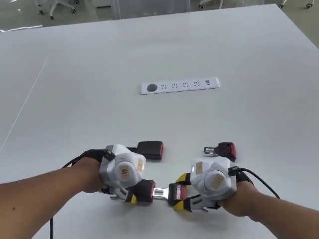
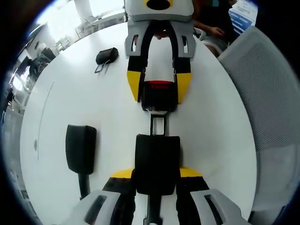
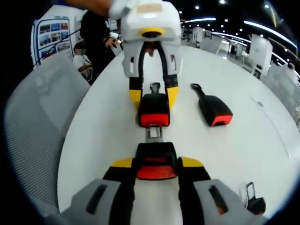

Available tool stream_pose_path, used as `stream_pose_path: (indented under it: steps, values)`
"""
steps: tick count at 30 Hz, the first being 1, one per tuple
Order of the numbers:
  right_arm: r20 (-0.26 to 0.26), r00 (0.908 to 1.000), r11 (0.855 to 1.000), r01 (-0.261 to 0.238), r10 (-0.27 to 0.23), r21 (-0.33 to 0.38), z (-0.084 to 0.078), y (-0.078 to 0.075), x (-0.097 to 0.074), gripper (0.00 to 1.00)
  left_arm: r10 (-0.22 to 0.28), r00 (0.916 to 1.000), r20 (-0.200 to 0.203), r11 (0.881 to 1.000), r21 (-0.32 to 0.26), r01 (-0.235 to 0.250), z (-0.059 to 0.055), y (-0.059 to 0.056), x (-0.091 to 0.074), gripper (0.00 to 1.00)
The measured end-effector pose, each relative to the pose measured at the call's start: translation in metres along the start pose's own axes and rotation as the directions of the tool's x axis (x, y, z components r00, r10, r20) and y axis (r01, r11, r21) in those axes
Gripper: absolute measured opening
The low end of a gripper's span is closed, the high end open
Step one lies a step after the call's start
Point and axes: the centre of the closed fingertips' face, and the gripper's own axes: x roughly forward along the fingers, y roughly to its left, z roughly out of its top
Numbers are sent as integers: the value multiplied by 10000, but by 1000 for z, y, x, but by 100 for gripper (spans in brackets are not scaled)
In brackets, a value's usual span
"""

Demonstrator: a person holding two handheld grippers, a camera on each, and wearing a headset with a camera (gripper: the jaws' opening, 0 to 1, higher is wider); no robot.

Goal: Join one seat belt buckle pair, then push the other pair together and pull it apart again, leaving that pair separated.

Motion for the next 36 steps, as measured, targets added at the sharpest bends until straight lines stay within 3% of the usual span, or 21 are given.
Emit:
stream_pose_path:
  steps: [19, 23, 24, 26, 27, 30, 36]
  values:
    - [321, 9994, 9996, -91, 82, 284, 4, -3, 2, 35, -23, 10000, 89, 10000, -96, 23, 0, 0, 0, 34]
    - [655, 9978, 9974, -148, 102, 708, 6, -4, 1, 35, -3, 9999, 161, 9999, -141, 5, 0, 0, 0, 34]
    - [1396, 9901, 9890, -376, 174, 1433, 18, -1, 3, 35, 2, 9999, 171, 9999, -149, 1, 0, 0, 0, 34]
    - [1094, 9938, 9907, -361, 217, 1312, 23, 1, 11, 35, -15, 9999, 157, 9999, -118, 17, 0, 0, 0, 34]
    - [223, 9997, 9996, 59, -66, 276, 13, -4, 12, 35, -46, 9999, 166, 10000, -76, 47, -1, -1, -1, 34]
    - [569, 9983, 9982, -155, 121, 583, 16, -2, 11, 35, -31, 9997, 239, 10000, -92, 34, -1, 0, 0, 34]
    - [383, 9993, 9989, -74, 56, 469, 18, -2, 16, 34, -9, 9999, 134, 10000, -5, 9, 0, -1, 0, 34]
